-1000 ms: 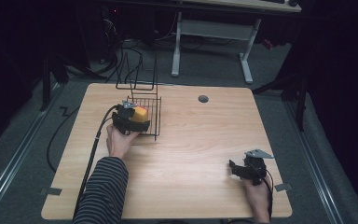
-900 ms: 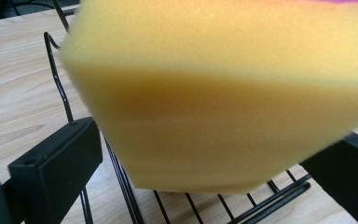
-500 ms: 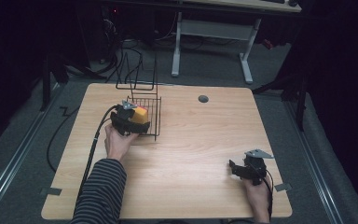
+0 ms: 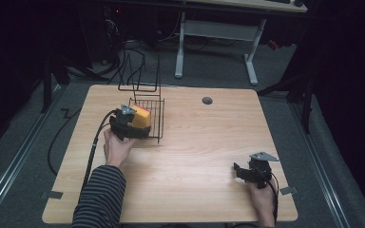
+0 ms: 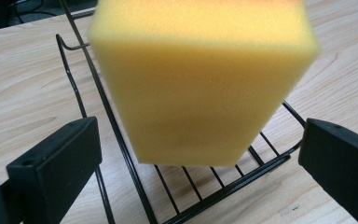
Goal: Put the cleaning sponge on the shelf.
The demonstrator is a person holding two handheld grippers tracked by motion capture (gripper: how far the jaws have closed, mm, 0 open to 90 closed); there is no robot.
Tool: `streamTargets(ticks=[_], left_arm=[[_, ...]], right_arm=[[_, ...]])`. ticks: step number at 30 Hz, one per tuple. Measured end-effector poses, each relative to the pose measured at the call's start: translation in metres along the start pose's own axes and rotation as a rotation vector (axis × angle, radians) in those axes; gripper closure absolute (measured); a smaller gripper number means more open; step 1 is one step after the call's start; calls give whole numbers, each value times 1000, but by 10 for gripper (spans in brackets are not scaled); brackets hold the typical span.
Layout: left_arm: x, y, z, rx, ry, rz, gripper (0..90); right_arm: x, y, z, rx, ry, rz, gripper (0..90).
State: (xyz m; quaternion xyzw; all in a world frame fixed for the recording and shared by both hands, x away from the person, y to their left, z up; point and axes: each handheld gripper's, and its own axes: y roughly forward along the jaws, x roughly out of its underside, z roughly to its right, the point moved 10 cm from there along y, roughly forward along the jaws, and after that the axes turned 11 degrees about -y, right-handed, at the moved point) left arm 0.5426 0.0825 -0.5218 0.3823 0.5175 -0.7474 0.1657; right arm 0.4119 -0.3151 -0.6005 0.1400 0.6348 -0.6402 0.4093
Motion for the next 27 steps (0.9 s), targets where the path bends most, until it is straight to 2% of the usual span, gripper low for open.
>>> streamTargets(ticks=[5,11,19,27], left_arm=[[0,-8,1,6,-6,19,0],[1,-19,1,2,6,42,3],[6,-36,1,6,19,55,16],[13,-53,0,17,12,69,34]], right_arm=[[0,0,0,0,0,0,228],[0,0,0,0,0,0,228],[0,0,0,0,0,0,228],[0,0,0,0,0,0,228]])
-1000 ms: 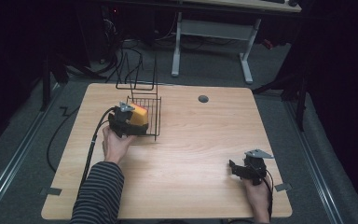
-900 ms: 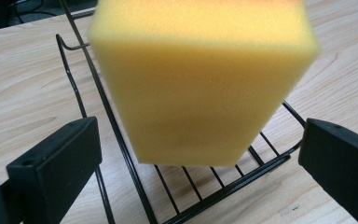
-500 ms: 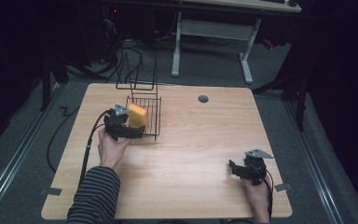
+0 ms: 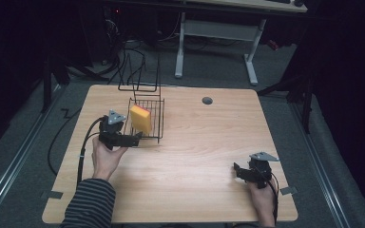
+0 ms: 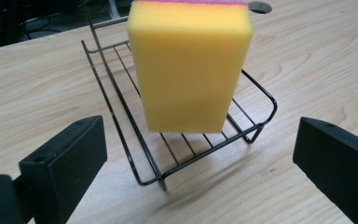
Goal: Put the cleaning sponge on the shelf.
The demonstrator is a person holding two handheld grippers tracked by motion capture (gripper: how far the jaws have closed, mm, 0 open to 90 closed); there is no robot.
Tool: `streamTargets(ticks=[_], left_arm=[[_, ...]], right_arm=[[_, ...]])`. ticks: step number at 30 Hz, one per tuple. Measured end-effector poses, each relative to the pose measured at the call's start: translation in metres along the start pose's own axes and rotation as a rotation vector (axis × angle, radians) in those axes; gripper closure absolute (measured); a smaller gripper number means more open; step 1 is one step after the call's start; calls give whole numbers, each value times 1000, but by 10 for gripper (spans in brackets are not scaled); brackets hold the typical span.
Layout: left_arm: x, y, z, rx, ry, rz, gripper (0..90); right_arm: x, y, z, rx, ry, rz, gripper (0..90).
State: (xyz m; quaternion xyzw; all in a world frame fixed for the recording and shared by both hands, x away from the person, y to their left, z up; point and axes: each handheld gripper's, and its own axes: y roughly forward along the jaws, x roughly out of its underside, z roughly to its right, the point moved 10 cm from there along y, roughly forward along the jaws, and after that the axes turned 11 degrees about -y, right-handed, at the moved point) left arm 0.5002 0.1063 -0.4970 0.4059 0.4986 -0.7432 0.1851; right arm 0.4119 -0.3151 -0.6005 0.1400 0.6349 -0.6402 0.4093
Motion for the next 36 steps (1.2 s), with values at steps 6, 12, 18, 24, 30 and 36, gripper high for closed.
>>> streamTargets(ticks=[6,12,18,24,30,36], left_arm=[[3,-15,-3,5,-9,21,44],[8,-29,-6,7,-16,32,50],[15,-42,-9,20,-46,45,56],[26,-52,-15,17,-69,42,59],[34,-59,-19,10,-75,47,62],[42,-62,-21,10,-90,51,68]], right_arm=[[0,0,0,0,0,0,228],[0,0,0,0,0,0,228],[0,0,0,0,0,0,228],[0,0,0,0,0,0,228],[0,0,0,0,-1,0,228],[0,0,0,0,-1,0,228]])
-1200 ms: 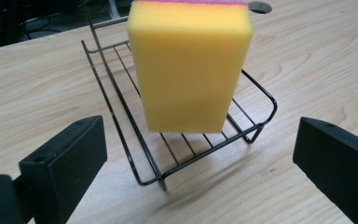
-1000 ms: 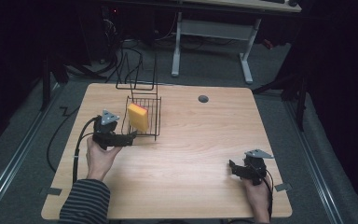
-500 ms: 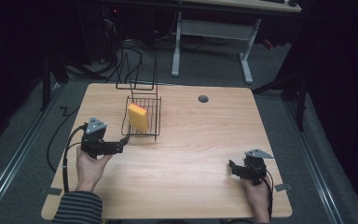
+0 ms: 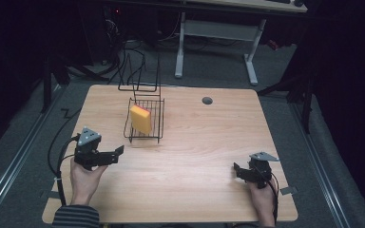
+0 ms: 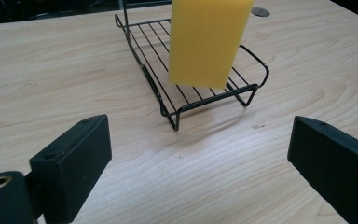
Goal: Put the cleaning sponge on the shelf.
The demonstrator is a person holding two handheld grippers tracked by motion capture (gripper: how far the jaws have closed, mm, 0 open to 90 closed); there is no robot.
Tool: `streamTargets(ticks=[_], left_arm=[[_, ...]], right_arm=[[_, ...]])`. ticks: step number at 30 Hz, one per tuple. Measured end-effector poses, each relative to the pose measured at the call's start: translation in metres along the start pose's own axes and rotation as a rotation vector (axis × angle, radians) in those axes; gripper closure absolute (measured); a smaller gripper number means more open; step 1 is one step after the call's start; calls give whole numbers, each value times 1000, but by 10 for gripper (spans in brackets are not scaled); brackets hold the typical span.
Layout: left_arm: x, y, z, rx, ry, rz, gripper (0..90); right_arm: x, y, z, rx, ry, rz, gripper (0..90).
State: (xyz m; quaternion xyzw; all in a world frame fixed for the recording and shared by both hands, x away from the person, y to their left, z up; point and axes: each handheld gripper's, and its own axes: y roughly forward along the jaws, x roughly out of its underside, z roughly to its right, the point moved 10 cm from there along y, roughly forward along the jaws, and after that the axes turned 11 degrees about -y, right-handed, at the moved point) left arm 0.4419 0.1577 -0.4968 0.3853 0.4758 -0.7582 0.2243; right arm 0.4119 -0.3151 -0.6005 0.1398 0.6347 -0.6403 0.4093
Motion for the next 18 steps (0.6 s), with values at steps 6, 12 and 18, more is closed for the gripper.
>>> streamTargets(ticks=[6,12,18], left_arm=[[8,-2,-5,-2,-17,-4,76],[17,-2,-8,-1,-32,-16,79],[27,0,-11,-4,-42,-31,80]], right_arm=[[0,0,0,0,0,0,228],[0,0,0,0,0,0,228],[0,0,0,0,0,0,228]])
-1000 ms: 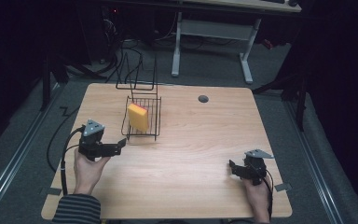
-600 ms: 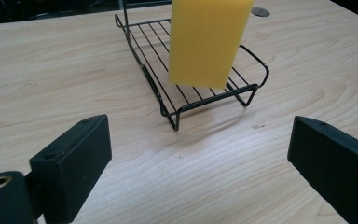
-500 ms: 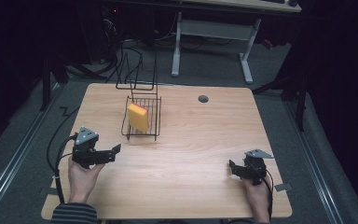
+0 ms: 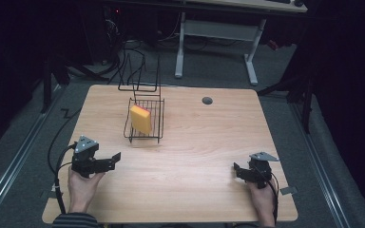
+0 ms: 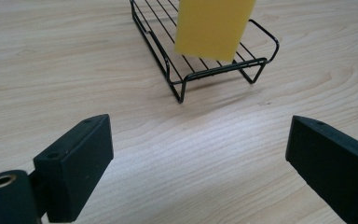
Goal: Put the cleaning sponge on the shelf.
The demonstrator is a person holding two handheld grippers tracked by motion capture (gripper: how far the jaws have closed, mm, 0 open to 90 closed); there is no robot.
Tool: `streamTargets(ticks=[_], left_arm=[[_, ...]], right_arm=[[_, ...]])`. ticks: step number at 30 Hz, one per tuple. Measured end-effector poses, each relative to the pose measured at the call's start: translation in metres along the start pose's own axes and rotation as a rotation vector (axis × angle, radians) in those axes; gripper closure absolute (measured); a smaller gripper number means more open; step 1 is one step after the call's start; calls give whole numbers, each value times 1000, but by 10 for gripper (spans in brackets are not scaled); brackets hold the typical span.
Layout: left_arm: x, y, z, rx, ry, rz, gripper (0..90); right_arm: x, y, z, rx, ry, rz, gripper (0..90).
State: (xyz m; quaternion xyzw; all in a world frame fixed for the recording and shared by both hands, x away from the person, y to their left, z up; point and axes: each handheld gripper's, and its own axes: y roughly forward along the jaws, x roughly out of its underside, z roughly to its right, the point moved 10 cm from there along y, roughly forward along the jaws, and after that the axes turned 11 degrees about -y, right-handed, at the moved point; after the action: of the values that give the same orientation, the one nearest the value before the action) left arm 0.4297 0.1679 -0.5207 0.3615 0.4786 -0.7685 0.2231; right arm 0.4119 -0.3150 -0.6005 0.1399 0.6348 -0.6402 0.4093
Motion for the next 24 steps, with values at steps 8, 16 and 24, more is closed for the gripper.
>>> streamTargets(ticks=[8,16,24], left_arm=[[13,4,-4,1,-7,-28,88],[29,13,-8,-13,-7,-58,99],[42,22,-10,-22,-8,-80,106]], right_arm=[[0,0,0,0,0,0,228],[0,0,0,0,0,0,228],[0,0,0,0,0,0,228]])
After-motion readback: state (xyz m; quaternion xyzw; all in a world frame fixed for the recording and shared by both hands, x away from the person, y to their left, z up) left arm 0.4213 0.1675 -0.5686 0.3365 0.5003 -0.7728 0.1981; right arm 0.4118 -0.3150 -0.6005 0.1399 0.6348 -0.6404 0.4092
